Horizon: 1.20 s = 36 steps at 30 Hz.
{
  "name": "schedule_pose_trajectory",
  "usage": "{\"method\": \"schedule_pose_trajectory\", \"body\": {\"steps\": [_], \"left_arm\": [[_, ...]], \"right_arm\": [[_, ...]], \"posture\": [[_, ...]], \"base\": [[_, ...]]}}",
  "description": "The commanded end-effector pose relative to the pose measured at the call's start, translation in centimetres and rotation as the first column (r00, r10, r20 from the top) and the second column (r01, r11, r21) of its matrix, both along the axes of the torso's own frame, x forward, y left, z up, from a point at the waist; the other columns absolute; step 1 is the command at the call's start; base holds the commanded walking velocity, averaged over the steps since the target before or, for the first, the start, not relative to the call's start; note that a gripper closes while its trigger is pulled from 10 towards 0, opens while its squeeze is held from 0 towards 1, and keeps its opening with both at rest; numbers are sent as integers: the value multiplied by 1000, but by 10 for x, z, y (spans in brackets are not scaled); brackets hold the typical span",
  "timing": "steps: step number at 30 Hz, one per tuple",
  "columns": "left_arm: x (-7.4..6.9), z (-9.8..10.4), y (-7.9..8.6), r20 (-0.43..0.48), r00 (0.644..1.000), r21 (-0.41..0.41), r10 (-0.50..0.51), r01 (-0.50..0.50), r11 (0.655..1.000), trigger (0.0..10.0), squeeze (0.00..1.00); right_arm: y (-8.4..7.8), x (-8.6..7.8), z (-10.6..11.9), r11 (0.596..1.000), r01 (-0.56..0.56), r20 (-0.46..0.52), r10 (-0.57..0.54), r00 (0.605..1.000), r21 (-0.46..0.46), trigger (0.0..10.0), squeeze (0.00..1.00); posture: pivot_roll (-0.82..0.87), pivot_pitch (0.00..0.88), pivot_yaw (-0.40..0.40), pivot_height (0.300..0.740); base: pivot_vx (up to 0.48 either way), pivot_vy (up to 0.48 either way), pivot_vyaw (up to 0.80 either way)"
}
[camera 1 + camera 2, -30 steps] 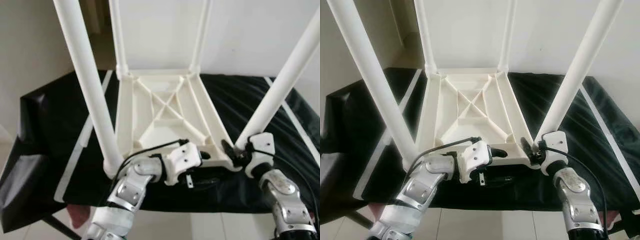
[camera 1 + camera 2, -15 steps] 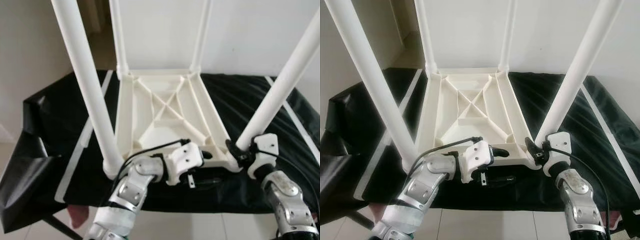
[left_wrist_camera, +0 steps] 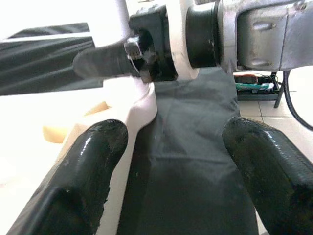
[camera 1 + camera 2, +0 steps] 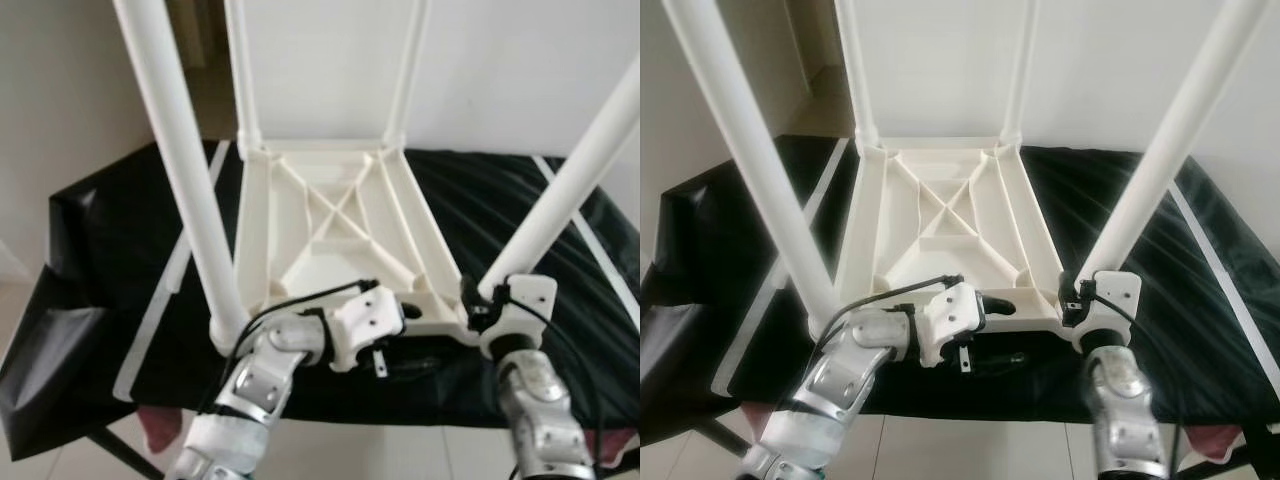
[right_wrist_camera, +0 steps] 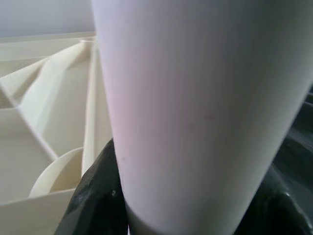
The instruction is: Building children table
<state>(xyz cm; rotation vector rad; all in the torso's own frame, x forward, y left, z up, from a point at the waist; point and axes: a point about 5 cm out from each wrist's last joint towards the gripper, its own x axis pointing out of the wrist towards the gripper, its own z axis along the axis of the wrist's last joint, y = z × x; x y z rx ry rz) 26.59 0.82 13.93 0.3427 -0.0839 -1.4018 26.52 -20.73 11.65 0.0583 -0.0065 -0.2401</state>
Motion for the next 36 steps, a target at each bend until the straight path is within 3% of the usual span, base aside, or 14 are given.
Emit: {"method": "schedule_pose_trajectory", "body": {"steps": [1,9,17,18,19,20,28,36], "left_arm": [[7,-2,2,20,988,-23,155,-154,988,10000,0],[7,-1,-1,24,988,-24,153,-153,988,10000,0],[8,-1,1,25,987,-25,161,-160,987,10000,0],[8,-1,1,25,987,-27,162,-161,987,10000,0],[8,-1,1,25,987,-27,162,-161,987,10000,0],[7,-1,1,25,986,-28,163,-162,986,10000,0],[7,-2,2,23,985,-26,173,-172,985,10000,0],[7,-2,1,25,984,-23,177,-177,984,10000,0]], "right_arm": [[-3,-11,-28,985,161,-143,-150,978,67,10000,0],[20,-9,-33,943,299,-183,-271,945,148,10000,0],[26,-5,-25,948,272,-148,-249,957,162,10000,0],[27,-4,-21,952,257,-126,-238,963,164,10000,275],[27,-4,-21,952,257,-126,-238,963,164,10000,275],[29,-3,-18,957,242,-108,-226,968,162,10000,1000],[29,-1,-7,974,164,-31,-161,986,155,10000,1000],[15,0,-4,987,69,1,-70,998,142,10000,1000]], "posture": [[-39,0,-23,740],[-33,0,-28,740],[-29,0,-34,740],[-27,0,-37,740],[-27,0,-37,740],[-27,0,-37,740],[-28,0,-43,740],[-30,0,-44,740]], "base": [[0,0,0],[0,0,0],[0,0,0],[0,0,0],[0,0,0],[0,0,0],[0,0,0],[0,0,0]]}}
